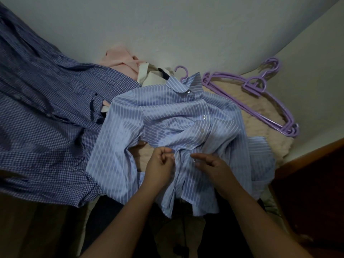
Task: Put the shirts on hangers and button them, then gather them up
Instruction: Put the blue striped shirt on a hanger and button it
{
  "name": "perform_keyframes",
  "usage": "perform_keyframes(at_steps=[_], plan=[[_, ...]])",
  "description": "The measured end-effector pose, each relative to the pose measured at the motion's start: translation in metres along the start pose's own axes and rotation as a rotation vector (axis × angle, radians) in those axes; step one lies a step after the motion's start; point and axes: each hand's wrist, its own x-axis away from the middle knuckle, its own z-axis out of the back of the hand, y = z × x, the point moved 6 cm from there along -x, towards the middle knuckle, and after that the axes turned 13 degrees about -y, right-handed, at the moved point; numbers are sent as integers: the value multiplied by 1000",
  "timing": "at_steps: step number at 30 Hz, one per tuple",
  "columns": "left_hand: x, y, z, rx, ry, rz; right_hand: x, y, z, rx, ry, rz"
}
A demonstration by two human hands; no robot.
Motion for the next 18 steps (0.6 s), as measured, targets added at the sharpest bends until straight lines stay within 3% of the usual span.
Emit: perform_keyframes(at_steps=[6, 18], plan=[[1, 3, -5, 35, -25, 17, -6, -6, -2, 204, 42, -19], [6, 7, -12, 249, -59, 73, -9, -7, -5, 134, 84, -29]])
